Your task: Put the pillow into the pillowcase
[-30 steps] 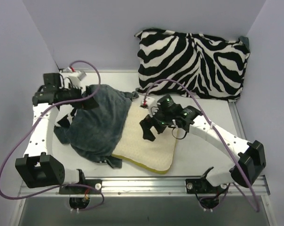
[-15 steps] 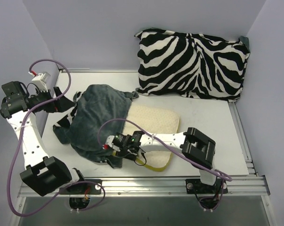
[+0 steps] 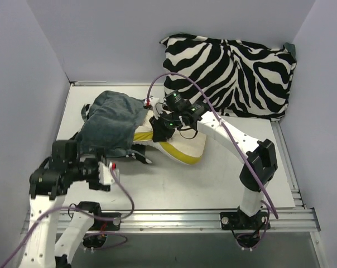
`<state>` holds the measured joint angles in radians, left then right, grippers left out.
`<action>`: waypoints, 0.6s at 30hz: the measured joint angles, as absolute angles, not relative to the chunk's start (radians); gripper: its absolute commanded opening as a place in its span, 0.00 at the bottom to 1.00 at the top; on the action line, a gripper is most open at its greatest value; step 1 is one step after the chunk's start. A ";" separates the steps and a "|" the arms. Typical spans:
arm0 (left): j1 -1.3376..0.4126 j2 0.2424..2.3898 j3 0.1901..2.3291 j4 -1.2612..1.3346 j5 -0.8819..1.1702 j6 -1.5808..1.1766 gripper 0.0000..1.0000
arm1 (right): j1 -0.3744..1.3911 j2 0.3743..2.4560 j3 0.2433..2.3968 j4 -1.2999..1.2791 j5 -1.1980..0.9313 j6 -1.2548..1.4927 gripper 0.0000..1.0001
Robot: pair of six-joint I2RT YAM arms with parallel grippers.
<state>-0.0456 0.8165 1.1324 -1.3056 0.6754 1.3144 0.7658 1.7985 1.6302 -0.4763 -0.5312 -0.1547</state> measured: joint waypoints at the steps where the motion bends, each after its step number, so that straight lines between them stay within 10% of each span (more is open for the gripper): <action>1: -0.081 0.751 1.089 -1.314 0.659 1.370 0.97 | 0.757 1.803 1.645 -0.482 -0.564 -0.150 0.00; 12: -0.126 0.429 0.666 -1.351 0.529 1.896 0.98 | 0.749 1.862 1.706 -0.521 -0.725 -0.099 0.00; 18: -0.189 0.967 1.103 -1.404 0.536 1.824 0.97 | 0.749 1.861 1.670 -0.521 -0.730 -0.096 0.00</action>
<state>-0.1894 0.9672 1.1034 -1.4040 0.5362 1.8236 0.7494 1.8606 1.6699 -0.5209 -0.7296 -0.0963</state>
